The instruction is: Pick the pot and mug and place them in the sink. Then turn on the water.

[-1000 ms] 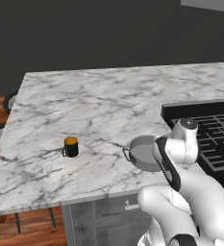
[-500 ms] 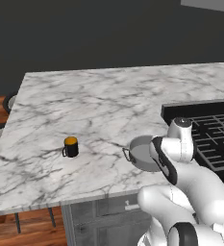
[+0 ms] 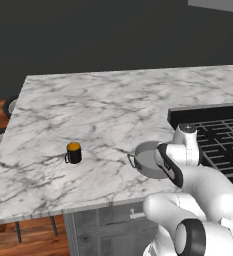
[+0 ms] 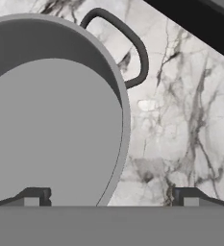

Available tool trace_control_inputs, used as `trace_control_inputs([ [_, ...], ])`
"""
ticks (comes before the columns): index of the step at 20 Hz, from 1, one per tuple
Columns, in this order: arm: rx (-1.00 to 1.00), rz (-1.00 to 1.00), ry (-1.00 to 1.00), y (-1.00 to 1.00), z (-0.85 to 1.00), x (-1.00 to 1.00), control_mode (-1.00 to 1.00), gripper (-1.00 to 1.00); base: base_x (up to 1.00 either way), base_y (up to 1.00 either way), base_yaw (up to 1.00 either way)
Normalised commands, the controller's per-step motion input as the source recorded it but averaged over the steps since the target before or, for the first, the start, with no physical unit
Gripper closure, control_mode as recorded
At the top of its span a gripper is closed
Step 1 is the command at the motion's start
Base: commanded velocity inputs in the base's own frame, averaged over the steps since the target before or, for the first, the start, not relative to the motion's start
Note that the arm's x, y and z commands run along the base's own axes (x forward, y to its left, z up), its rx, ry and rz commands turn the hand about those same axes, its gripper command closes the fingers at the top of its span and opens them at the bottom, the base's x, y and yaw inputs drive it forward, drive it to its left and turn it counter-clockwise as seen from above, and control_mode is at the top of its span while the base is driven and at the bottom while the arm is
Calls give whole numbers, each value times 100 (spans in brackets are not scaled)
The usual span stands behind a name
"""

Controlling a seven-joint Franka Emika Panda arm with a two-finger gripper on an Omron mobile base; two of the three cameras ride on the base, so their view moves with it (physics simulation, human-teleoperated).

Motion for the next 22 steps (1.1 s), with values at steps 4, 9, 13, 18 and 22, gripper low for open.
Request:
trace_control_inputs([
  [4, 0, -1, 0, -3, -24, 0, -100, -100, 0, 0, 0],
  [9, 0, 0, 1, -5, -16, 0, -100, -100, 0, 0, 0],
  [13, 0, 0, 1, 0, -24, 1, -100, -100, 0, 0, 0],
  [18, 0, 0, 8, 0, -15, 6, -100, -100, 0, 0, 0],
  [22, 0, 0, 10, 0, -12, 11, -100, -100, 0, 0, 0],
])
